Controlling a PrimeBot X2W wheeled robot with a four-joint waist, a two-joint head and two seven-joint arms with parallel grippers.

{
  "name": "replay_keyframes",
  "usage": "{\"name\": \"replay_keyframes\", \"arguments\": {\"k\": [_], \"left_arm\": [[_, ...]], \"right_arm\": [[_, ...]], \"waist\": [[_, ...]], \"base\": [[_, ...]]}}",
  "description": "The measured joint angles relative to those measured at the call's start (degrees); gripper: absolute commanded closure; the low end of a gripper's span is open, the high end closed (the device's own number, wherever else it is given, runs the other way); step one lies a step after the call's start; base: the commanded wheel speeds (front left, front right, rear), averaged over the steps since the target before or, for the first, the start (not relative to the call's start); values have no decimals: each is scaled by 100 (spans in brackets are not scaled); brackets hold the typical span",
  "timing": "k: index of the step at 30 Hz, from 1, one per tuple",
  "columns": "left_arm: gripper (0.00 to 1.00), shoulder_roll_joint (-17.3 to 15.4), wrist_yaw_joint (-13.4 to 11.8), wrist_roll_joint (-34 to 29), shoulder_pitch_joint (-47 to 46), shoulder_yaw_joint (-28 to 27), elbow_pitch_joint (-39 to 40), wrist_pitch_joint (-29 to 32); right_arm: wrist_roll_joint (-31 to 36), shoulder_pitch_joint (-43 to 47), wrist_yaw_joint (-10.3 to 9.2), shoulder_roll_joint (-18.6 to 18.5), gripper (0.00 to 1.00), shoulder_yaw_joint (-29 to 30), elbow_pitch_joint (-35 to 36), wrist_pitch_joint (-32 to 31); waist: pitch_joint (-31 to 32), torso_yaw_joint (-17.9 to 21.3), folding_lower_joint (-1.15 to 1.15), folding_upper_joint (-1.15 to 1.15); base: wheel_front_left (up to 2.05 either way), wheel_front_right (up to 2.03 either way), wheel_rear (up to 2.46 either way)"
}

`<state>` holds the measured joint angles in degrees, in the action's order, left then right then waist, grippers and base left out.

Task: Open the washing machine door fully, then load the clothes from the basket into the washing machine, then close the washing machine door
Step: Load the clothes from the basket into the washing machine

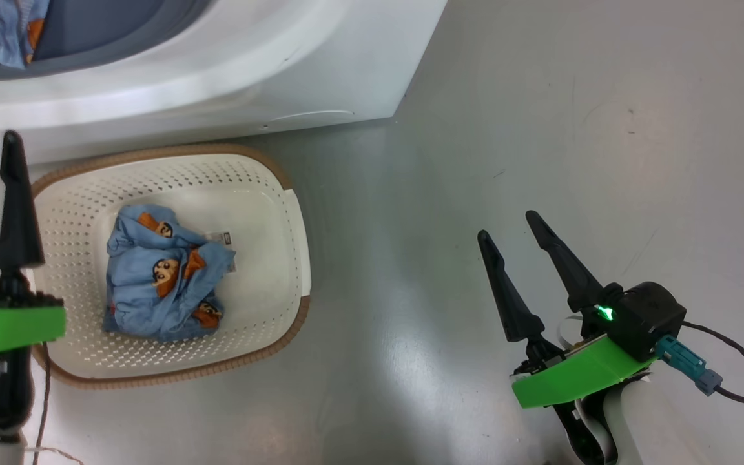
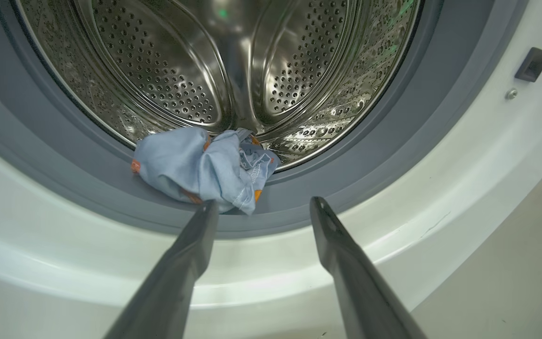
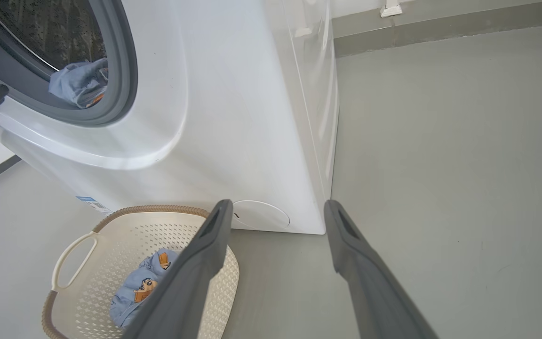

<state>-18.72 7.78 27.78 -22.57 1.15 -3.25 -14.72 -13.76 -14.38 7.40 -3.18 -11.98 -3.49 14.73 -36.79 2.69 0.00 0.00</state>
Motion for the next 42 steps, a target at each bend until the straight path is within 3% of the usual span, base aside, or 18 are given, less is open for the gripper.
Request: {"name": "replay_keyframes", "arguments": {"k": [42], "left_arm": [[0, 408, 0, -159, 1697, -722, -1, 1]], "right_arm": [[65, 7, 0, -1, 0, 3, -3, 0]], "waist": [[31, 89, 0, 0]], "base": [[0, 0, 0]]}}
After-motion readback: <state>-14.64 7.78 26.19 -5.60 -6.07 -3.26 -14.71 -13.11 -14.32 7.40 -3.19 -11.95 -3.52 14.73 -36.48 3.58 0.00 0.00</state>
